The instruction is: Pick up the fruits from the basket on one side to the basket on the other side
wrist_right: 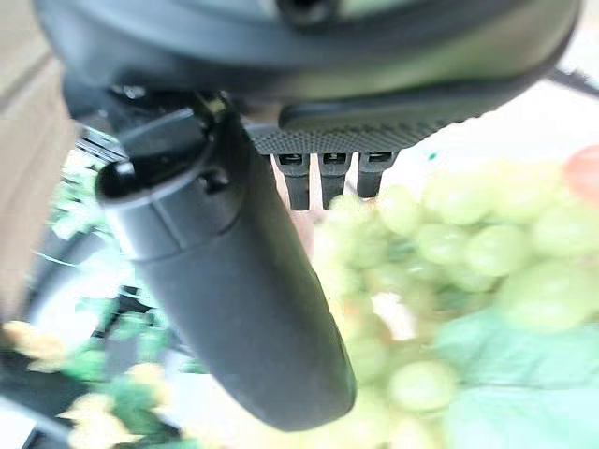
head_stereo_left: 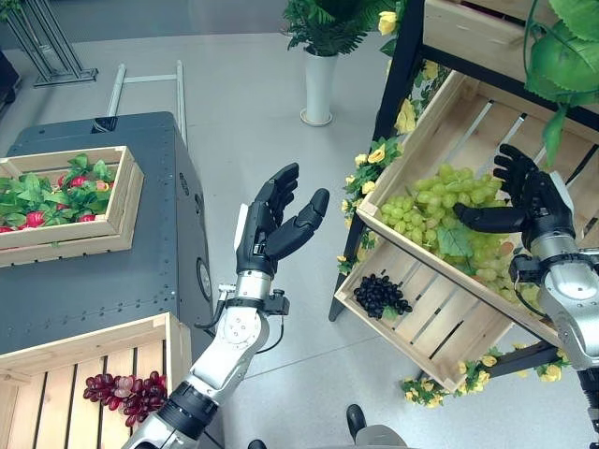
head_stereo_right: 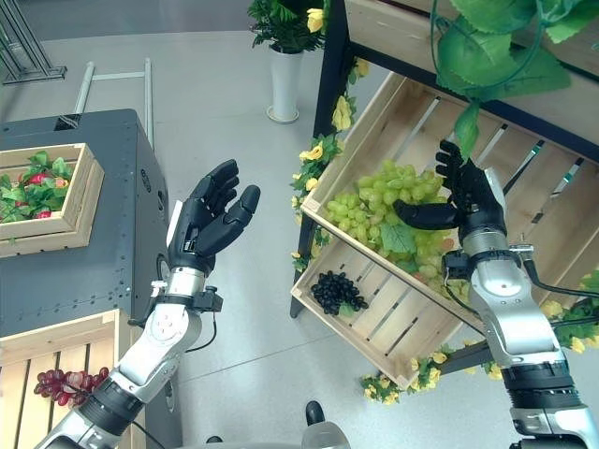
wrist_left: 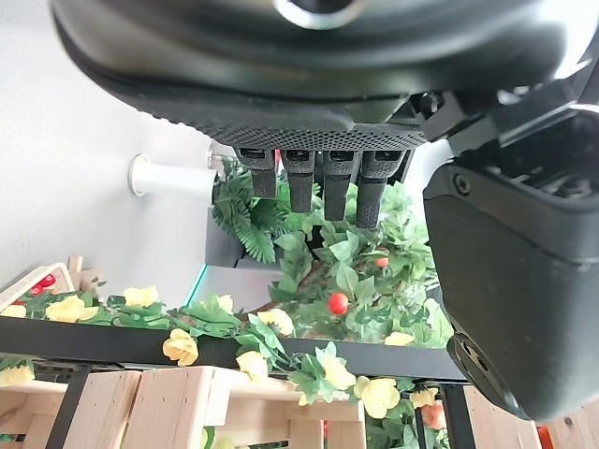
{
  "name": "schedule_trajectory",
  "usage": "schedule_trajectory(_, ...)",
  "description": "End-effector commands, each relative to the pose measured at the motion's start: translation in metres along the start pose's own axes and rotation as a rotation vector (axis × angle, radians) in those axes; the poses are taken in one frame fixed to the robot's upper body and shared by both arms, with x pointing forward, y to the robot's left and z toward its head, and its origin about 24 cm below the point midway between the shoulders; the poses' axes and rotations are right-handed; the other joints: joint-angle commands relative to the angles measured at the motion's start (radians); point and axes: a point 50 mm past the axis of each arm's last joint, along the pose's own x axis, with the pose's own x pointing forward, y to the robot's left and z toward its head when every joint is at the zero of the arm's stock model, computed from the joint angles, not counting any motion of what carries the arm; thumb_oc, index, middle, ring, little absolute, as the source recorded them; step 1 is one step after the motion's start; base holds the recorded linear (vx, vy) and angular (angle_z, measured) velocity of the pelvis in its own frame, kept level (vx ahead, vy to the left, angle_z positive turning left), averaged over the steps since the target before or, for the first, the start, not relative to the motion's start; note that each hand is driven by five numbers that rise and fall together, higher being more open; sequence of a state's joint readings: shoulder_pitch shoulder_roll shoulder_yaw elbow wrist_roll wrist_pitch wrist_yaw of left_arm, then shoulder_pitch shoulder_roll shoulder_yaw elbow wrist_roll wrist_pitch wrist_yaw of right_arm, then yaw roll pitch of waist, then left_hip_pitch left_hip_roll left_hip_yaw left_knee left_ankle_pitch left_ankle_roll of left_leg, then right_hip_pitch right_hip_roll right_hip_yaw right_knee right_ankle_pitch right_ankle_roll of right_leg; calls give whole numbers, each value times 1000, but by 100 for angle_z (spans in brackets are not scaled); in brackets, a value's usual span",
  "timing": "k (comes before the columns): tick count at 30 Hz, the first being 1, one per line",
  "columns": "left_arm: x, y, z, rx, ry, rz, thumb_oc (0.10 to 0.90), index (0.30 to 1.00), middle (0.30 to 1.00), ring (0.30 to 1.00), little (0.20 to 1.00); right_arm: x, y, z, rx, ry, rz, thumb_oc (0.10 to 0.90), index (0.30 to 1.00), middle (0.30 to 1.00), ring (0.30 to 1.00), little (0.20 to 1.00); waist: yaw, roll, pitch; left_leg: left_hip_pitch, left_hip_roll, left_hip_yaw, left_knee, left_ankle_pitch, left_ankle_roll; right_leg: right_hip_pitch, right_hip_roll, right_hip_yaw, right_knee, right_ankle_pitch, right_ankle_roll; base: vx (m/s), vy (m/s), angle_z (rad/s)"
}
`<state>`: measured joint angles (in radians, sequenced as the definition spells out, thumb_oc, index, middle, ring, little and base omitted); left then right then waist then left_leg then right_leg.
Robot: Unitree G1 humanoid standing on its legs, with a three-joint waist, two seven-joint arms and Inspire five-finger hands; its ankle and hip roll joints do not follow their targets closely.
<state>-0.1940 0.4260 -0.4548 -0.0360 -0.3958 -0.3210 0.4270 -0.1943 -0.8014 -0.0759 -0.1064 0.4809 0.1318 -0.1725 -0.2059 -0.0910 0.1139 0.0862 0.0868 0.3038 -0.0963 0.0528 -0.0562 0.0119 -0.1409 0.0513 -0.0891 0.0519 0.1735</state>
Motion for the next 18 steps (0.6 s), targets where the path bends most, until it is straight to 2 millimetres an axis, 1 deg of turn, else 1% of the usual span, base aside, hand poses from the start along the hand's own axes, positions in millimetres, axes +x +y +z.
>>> schedule_trajectory(1, 20, -7, 36, -28, -265, -23, 800, 900, 900, 900, 900, 1, -18, 79, 51, -437, -36, 800, 900, 900, 900, 900, 16, 12, -85, 48, -16, -29, 9, -116, 25, -7, 118, -53, 2, 20, -61, 0, 0, 0)
schedule_trajectory(5, 18, -6, 35, -29, -260, -17, 800, 900, 900, 900, 900, -6, -10, 88, 84, -516, -13, 800, 900, 900, 900, 900, 20, 18, -84, 51, -17, -32, 9, -118, 28, -2, 116, -56, 2, 17, -62, 0, 0, 0)
schedule_trajectory(11, 16, -3, 34, -26, -265, -2, 800, 900, 900, 900, 900, -13, -11, 99, 144, -602, -14, 800, 900, 900, 900, 900, 21, 21, -83, 52, -20, -36, 9, -122, 28, 2, 115, -57, 2, 14, -61, 0, 0, 0)
schedule_trajectory(15, 14, -2, 34, -24, -270, 2, 800, 900, 900, 900, 900, -19, -5, 104, 264, -642, 62, 800, 900, 900, 900, 900, 26, 23, -83, 49, -22, -45, 9, -121, 29, 3, 114, -60, 2, 13, -62, 0, 0, 0)
schedule_trajectory(17, 13, -1, 33, -25, -273, 10, 800, 900, 900, 900, 900, -21, 1, 103, 364, -640, 117, 800, 900, 900, 900, 900, 29, 25, -84, 48, -22, -48, 9, -120, 29, 3, 113, -63, 2, 14, -62, 0, 0, 0)
schedule_trajectory(18, 13, -2, 33, -25, -276, 17, 800, 900, 900, 900, 900, -23, 9, 98, 450, -627, 158, 800, 900, 900, 900, 900, 34, 26, -83, 48, -23, -50, 9, -119, 29, 4, 111, -66, 2, 13, -63, 0, 0, 0)
